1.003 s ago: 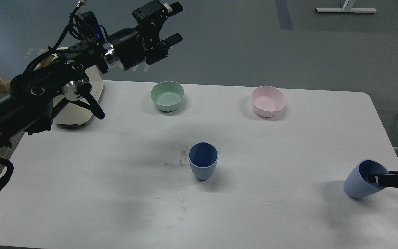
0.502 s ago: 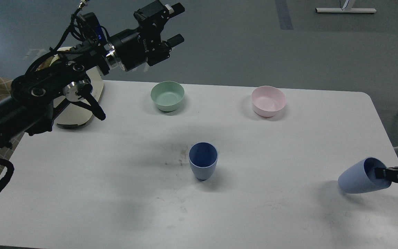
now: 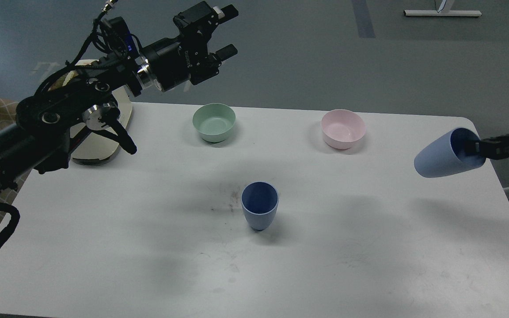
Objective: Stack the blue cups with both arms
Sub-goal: 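Lift the cup with the right gripper and move it above the centered cup, then lower the held cup into the centered blue cup and release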
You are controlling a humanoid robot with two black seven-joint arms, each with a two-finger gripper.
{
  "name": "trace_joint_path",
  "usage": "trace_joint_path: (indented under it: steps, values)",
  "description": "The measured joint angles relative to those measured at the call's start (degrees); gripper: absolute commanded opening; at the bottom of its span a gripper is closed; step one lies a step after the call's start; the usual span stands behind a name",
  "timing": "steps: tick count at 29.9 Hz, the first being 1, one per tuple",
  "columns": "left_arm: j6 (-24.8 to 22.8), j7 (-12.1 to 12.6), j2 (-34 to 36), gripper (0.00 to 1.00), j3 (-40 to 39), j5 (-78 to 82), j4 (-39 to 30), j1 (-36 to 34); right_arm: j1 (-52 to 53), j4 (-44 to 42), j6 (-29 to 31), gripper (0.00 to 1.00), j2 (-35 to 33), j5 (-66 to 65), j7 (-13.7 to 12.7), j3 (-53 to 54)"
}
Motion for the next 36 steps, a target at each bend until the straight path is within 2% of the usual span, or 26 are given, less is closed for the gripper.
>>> trace_joint_path:
  steps: [5,12,23,36]
  values:
    - [0.0,0.0,0.2,0.97,0.0,0.0,0.0,0.0,9.6,-6.7,0.2,0.0,15.0,1.5,0.0,-6.8]
    - [0.1,0.0,0.0,0.97,0.0,0.1,0.1,0.0,21.4,-6.6,0.2,0.0,30.0,11.2,0.0,-19.2]
    - [0.2,0.0,0.0,0.97,0.1,0.3,0.2,0.0,29.3,1.9,0.2,0.0,40.4,14.7,0.0,-23.9]
    - [0.2,0.0,0.4,0.97,0.1,0.4,0.3,0.0,28.8,-2.7,0.2,0.0,52.2,19.9,0.0,-26.2]
